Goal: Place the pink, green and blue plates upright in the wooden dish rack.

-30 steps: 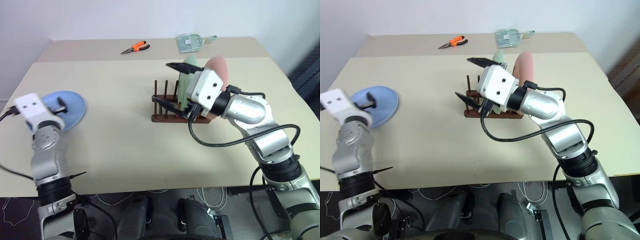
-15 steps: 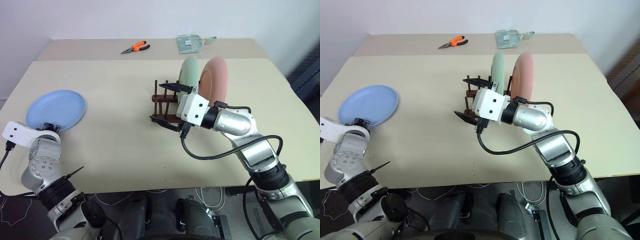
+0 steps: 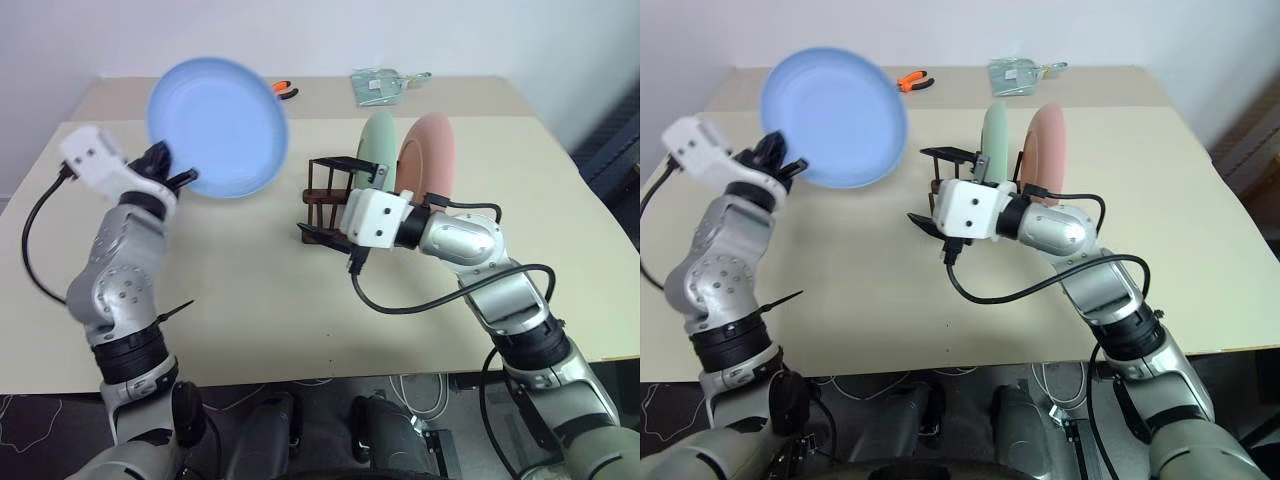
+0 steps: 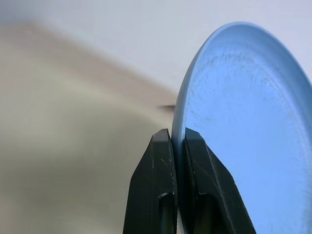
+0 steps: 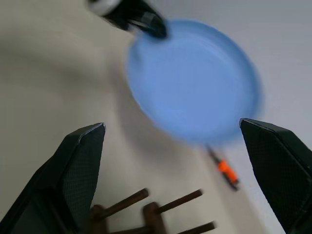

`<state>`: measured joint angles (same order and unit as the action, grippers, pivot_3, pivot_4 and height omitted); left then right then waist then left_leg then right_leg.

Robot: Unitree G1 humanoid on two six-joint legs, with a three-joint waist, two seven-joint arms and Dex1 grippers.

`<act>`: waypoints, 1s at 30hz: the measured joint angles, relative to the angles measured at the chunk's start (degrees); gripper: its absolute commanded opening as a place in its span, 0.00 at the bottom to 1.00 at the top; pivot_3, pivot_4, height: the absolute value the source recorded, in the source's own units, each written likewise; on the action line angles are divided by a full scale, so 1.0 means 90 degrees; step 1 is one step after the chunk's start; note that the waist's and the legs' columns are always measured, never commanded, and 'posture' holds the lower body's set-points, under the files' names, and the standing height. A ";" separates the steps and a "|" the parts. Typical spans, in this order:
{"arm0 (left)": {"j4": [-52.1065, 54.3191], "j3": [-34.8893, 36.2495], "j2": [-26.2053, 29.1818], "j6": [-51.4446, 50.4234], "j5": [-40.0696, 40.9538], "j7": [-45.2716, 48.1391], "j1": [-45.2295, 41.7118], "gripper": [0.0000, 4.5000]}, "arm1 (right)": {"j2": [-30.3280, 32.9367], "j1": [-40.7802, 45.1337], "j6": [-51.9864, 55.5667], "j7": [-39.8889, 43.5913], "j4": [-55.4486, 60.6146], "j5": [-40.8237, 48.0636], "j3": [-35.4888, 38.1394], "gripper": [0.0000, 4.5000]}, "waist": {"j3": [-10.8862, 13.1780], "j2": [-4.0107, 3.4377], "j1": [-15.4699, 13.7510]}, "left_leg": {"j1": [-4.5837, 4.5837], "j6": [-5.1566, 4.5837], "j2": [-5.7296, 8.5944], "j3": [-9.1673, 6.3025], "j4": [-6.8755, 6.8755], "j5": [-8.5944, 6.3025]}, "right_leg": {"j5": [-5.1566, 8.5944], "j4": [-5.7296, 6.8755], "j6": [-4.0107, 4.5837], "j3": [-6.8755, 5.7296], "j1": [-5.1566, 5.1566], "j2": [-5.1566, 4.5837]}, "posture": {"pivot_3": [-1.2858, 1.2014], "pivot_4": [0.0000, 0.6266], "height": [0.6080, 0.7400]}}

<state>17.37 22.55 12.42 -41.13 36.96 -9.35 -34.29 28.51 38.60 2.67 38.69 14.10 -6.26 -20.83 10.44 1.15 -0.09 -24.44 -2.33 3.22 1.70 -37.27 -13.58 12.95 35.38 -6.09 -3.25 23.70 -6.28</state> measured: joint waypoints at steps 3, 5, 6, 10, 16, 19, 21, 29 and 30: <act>0.0145 -0.0177 -0.0108 -0.0094 0.0043 -0.0113 -0.0234 0.00 | -0.0194 0.0329 -0.0378 -0.0084 -0.0544 -0.0567 -0.0346 1.00 | 0.0000 0.0000 0.0064 | 0.0000 -0.0003 -0.0005 -0.0001 0.0004 0.0014 | 0.0000 0.0010 0.0001 0.0002 0.0007 0.0008 | 0.52 0.24 1.00; 0.0183 -0.0186 -0.0128 -0.0137 0.0090 -0.0149 -0.0338 0.00 | -0.0388 0.0597 -0.0560 -0.0235 -0.1126 -0.0922 -0.0457 1.00 | 0.0000 -0.0001 0.0091 | 0.0000 -0.0001 -0.0007 -0.0001 0.0004 0.0018 | 0.0000 0.0013 0.0002 0.0003 0.0007 0.0012 | 0.52 0.24 1.00; 0.0207 -0.0187 -0.0131 -0.0157 0.0126 -0.0152 -0.0374 0.00 | -0.0501 0.0748 -0.0630 -0.0322 -0.1430 -0.1059 -0.0498 1.00 | 0.0001 0.0000 0.0094 | 0.0000 0.0000 -0.0008 -0.0001 0.0004 0.0018 | 0.0000 0.0013 0.0003 0.0003 0.0008 0.0014 | 0.52 0.24 1.00; 0.0352 -0.0369 -0.0126 -0.0294 0.0151 -0.0099 -0.0415 0.00 | -0.0859 0.1271 -0.1024 -0.0692 -0.2509 -0.1683 -0.0686 0.80 | 0.0001 -0.0001 0.0077 | -0.0002 -0.0001 -0.0006 -0.0003 0.0006 0.0019 | 0.0000 0.0010 0.0003 0.0004 0.0008 0.0014 | 0.52 0.24 1.00; 0.0493 -0.0389 -0.0127 -0.0368 0.0247 -0.0071 -0.0239 0.08 | -0.0938 0.1494 -0.1311 -0.1090 -0.3059 -0.2264 -0.0776 0.10 | 0.0001 -0.0001 0.0085 | -0.0002 0.0003 -0.0006 -0.0006 0.0007 0.0019 | 0.0000 0.0010 0.0004 0.0006 0.0008 0.0017 | 0.52 0.24 1.00; 0.0510 -0.0174 -0.0252 -0.0317 0.0454 -0.0064 -0.0143 0.34 | -0.0985 0.1493 -0.1415 -0.1178 -0.3073 -0.2446 -0.0786 0.00 | 0.0002 -0.0001 0.0094 | -0.0002 0.0008 -0.0008 -0.0006 0.0009 0.0022 | 0.0000 0.0012 0.0004 0.0007 0.0011 0.0020 | 0.52 0.24 1.00; 0.0557 -0.0007 -0.0428 -0.0099 0.0662 -0.0097 -0.0153 0.55 | -0.1015 0.1491 -0.1408 -0.1223 -0.3074 -0.2536 -0.0786 0.00 | 0.0002 -0.0001 0.0088 | -0.0002 0.0015 -0.0008 -0.0007 0.0008 0.0018 | 0.0000 0.0012 0.0004 0.0007 0.0010 0.0020 | 0.52 0.24 1.00; -0.0047 0.0643 0.0815 0.1381 -0.0160 0.0132 0.0252 0.55 | -0.1197 0.1115 -0.1564 -0.1321 -0.2542 -0.2170 -0.0519 0.00 | 0.0001 -0.0003 0.0130 | 0.0000 0.0013 -0.0009 -0.0003 0.0025 0.0024 | 0.0000 0.0013 0.0005 0.0015 0.0021 0.0031 | 0.52 0.24 1.00; -0.0241 0.0575 0.1329 0.1690 -0.0655 0.0418 0.0721 0.55 | -0.1295 0.0889 -0.1552 -0.1277 -0.2263 -0.1725 -0.0261 0.00 | 0.0001 -0.0007 0.0145 | 0.0001 0.0016 -0.0009 0.0000 0.0036 0.0027 | 0.0000 0.0015 0.0005 0.0023 0.0029 0.0035 | 0.52 0.24 1.00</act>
<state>15.19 27.72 24.38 -25.92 31.06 -5.58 -27.81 16.85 46.60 -11.30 27.20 -6.26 -21.78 -23.18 10.44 1.09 1.22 -24.43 -2.18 3.15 1.70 -36.95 -13.34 12.95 35.52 -6.04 -3.04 23.96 -5.96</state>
